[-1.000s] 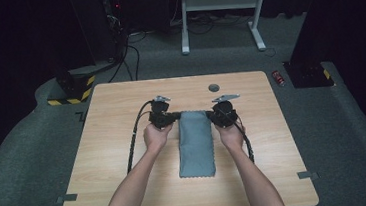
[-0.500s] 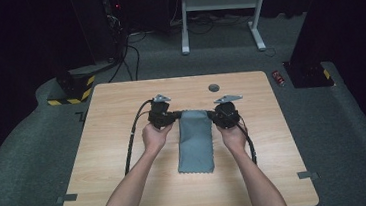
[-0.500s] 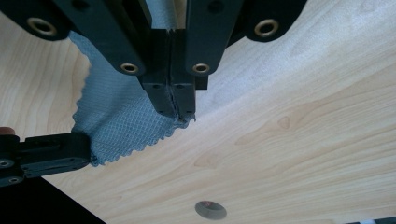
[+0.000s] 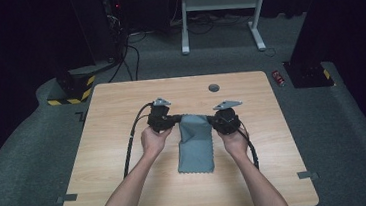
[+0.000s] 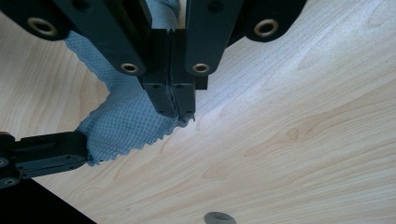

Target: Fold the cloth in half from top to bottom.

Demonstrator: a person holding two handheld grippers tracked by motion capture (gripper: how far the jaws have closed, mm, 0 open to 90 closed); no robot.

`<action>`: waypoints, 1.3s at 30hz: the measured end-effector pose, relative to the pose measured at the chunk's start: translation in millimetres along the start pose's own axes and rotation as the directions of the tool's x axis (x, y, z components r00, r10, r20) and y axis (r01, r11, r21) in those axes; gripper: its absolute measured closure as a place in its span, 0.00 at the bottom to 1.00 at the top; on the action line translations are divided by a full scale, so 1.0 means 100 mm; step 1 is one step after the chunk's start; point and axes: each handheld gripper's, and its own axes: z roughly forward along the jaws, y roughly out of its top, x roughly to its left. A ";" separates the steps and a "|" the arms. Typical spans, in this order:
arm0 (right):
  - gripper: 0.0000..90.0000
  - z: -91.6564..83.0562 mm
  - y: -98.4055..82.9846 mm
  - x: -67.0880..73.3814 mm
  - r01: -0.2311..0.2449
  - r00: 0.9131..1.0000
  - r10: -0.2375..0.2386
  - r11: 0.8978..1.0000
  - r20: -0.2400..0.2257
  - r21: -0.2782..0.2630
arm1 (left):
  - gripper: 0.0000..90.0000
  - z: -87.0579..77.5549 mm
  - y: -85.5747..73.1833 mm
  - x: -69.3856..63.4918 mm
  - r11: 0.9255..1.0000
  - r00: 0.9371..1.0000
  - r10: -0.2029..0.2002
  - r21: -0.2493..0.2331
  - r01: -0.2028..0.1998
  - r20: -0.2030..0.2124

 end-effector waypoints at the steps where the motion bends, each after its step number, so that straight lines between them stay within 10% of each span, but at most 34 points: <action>1: 0.99 -0.01 -0.01 0.00 0.000 1.000 0.000 1.000 -0.001 0.001 | 0.99 -0.01 0.00 0.00 1.000 1.000 0.006 0.001 -0.006 0.000; 39: 0.99 -0.34 -0.52 0.25 0.061 0.993 -0.064 0.998 -0.103 -0.031 | 0.99 -0.24 -0.52 -0.34 0.995 0.992 0.102 0.006 -0.103 0.076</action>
